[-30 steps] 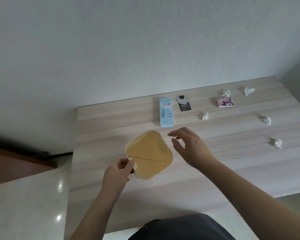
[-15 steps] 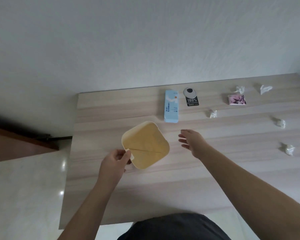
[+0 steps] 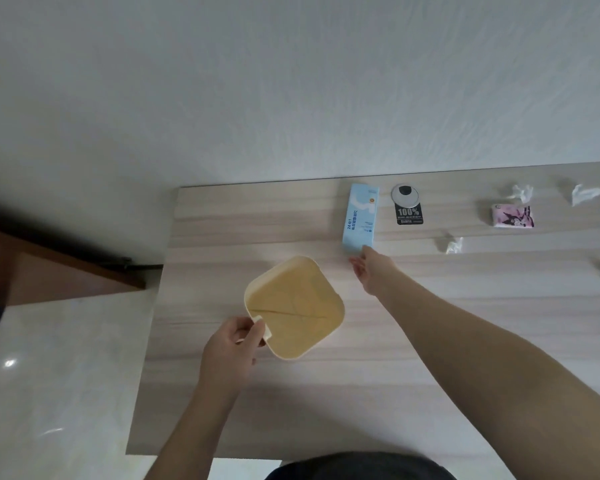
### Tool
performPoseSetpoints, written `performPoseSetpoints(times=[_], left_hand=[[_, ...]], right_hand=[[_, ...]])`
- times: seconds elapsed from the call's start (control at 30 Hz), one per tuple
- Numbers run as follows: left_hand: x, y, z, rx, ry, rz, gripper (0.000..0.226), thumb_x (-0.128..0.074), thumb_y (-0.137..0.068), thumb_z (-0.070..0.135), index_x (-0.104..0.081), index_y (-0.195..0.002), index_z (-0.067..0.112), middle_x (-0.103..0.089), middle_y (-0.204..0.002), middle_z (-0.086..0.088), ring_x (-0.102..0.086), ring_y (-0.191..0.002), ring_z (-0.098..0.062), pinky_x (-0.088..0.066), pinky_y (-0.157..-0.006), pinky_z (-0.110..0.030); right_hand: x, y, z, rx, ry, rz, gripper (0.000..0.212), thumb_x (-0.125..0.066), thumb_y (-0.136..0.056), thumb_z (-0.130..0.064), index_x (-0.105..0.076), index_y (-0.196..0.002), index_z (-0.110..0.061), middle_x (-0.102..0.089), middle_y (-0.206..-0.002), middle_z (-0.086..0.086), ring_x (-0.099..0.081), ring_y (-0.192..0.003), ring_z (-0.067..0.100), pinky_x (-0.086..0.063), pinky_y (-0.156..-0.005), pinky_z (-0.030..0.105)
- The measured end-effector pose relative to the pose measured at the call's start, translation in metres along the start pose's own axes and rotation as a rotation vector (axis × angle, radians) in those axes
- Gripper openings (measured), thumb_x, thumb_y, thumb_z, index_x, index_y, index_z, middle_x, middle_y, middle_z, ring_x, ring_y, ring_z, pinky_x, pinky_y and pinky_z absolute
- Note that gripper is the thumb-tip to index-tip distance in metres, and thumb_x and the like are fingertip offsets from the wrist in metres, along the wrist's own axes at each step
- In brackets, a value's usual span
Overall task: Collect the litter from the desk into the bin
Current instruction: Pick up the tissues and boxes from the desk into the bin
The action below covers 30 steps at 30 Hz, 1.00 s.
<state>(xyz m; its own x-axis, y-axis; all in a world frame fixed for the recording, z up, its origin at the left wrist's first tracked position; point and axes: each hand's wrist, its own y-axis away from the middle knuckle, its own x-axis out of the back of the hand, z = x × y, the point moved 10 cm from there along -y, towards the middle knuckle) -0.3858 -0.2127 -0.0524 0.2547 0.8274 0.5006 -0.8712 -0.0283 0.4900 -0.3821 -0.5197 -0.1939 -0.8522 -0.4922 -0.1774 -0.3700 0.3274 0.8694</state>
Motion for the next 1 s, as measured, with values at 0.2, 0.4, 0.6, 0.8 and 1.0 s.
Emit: performPoseSetpoints(times=[0.2,0.4,0.6,0.8,1.0], left_hand=[[0.003,0.001,-0.007,0.014,0.019,0.014,0.009,-0.064,-0.093,0.024,-0.064,-0.084,0.025,-0.077,-0.088,-0.003,-0.073,-0.079,-0.012,-0.053,-0.053,-0.026],[-0.005,-0.005,-0.007,-0.005,-0.011,-0.019,0.010,-0.064,-0.093,0.024,-0.063,-0.084,0.027,-0.076,-0.088,-0.001,-0.072,-0.072,-0.006,-0.053,-0.052,-0.024],[-0.026,-0.013,-0.002,-0.019,0.002,-0.094,0.010,-0.063,-0.093,0.027,-0.068,-0.089,0.019,-0.077,-0.086,0.001,-0.073,-0.068,0.001,-0.051,-0.048,-0.022],[-0.031,-0.015,0.005,-0.025,0.025,-0.115,0.011,-0.063,-0.093,0.027,-0.068,-0.094,0.017,-0.078,-0.084,0.000,-0.075,-0.075,-0.008,-0.052,-0.050,-0.023],[-0.014,-0.015,0.005,-0.028,0.068,-0.078,0.013,-0.064,-0.092,0.028,-0.067,-0.095,0.015,-0.077,-0.084,0.000,-0.075,-0.078,-0.011,-0.049,-0.052,-0.025]], right_hand=[[-0.005,-0.006,-0.012,0.003,0.046,0.031,0.017,-0.059,-0.093,-0.023,-0.057,-0.106,-0.011,-0.060,-0.075,0.001,-0.057,-0.062,0.010,-0.046,-0.046,0.020],[0.011,0.021,-0.048,0.111,0.168,0.014,0.018,-0.042,-0.093,-0.020,-0.057,-0.098,-0.014,-0.067,-0.082,0.000,-0.063,-0.075,0.014,-0.046,-0.063,0.029],[0.037,0.074,-0.091,0.295,0.271,-0.032,0.020,-0.040,-0.092,-0.015,-0.059,-0.090,-0.012,-0.065,-0.076,0.004,-0.059,-0.066,0.015,-0.043,-0.060,0.028],[0.039,0.151,-0.111,0.480,-0.013,-0.191,0.021,-0.041,-0.090,-0.009,-0.061,-0.089,-0.002,-0.059,-0.055,0.005,-0.050,-0.054,0.018,-0.040,-0.054,0.027],[0.013,0.226,-0.081,0.546,0.211,-0.488,0.032,-0.035,-0.095,-0.007,-0.059,-0.074,-0.003,-0.051,-0.062,0.014,-0.047,-0.054,0.022,-0.040,-0.057,0.030]])
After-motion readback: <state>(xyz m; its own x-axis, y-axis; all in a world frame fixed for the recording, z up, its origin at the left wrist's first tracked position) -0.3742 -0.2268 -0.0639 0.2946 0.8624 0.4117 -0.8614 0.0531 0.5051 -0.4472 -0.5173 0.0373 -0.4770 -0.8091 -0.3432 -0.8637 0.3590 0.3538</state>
